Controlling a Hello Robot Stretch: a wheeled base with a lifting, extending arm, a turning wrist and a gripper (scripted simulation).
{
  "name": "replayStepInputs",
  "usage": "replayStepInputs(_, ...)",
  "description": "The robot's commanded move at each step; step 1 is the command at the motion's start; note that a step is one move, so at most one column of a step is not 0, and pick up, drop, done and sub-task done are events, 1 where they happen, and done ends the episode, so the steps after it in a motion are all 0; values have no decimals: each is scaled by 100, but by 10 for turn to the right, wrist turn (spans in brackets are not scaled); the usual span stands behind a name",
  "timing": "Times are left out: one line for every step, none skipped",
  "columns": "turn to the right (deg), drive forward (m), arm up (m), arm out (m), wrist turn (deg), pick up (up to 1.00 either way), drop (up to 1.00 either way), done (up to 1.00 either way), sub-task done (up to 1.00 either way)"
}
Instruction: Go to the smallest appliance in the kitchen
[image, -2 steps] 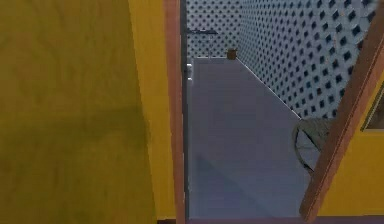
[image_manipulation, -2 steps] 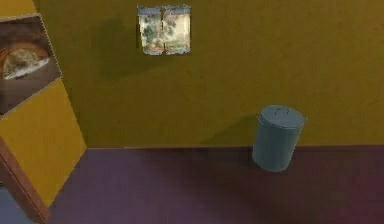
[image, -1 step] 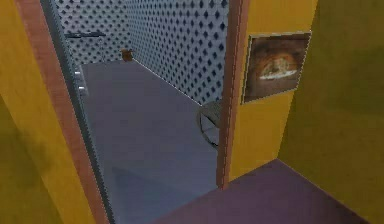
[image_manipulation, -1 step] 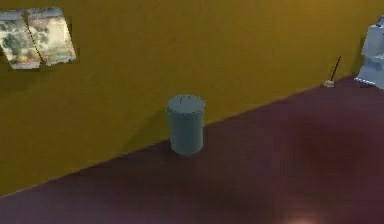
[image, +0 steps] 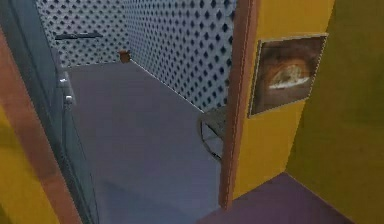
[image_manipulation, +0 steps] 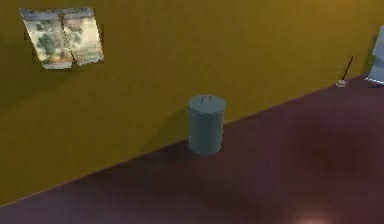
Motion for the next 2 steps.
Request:
replayStepInputs(-60, 0, 0, 0, 0, 0, 0, 0, 0)
replayStepInputs(0, 70, 0, 0, 0, 0, 0, 0, 0)
